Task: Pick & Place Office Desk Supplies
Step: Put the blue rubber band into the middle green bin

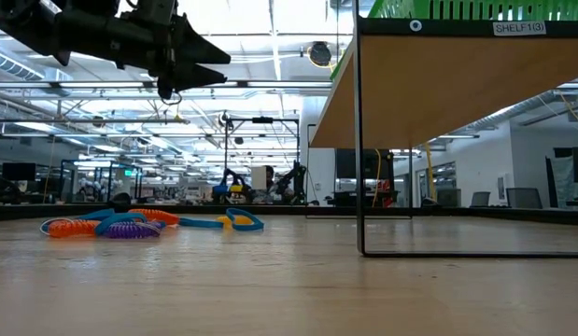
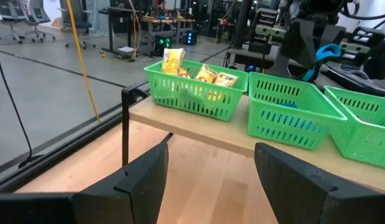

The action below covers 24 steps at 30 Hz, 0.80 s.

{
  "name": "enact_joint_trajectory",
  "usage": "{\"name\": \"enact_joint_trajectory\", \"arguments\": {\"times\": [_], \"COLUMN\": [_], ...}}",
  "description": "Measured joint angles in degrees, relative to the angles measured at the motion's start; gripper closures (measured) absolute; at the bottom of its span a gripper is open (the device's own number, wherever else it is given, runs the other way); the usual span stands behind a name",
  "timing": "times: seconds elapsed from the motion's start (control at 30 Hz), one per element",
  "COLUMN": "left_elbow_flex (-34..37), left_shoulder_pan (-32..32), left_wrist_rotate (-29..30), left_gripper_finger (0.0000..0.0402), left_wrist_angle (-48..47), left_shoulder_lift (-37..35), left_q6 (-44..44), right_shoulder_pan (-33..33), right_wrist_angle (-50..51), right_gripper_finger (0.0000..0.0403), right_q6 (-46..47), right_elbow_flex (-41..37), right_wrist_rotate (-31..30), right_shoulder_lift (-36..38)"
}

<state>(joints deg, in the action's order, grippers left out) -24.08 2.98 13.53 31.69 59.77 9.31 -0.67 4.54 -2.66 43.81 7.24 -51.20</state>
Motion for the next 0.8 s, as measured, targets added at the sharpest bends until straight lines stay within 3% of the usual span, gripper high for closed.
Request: {"name": "enact_joint_trajectory", "arguments": {"times": [0.43, 0.8], "left_elbow_flex": [0.0, 0.0], "left_shoulder_pan": [0.0, 0.0], "left_wrist_rotate": [0.0, 0.0], "left_gripper_finger": [0.0156, 0.0155], "left_wrist_angle": [1.2, 1.2], "left_shoulder_lift": [0.0, 0.0], "left_q6": [0.0, -0.1], "right_shoulder_pan": [0.0, 0.0], "right_wrist_angle": [0.0, 0.0], "right_gripper_finger": [0.0353, 0.0268], "right_q6": [0.0, 0.9], "right_elbow_flex": [0.0, 0.0], "right_wrist_rotate": [0.0, 0.0], "right_shoulder_lift": [0.0, 0.0]}}
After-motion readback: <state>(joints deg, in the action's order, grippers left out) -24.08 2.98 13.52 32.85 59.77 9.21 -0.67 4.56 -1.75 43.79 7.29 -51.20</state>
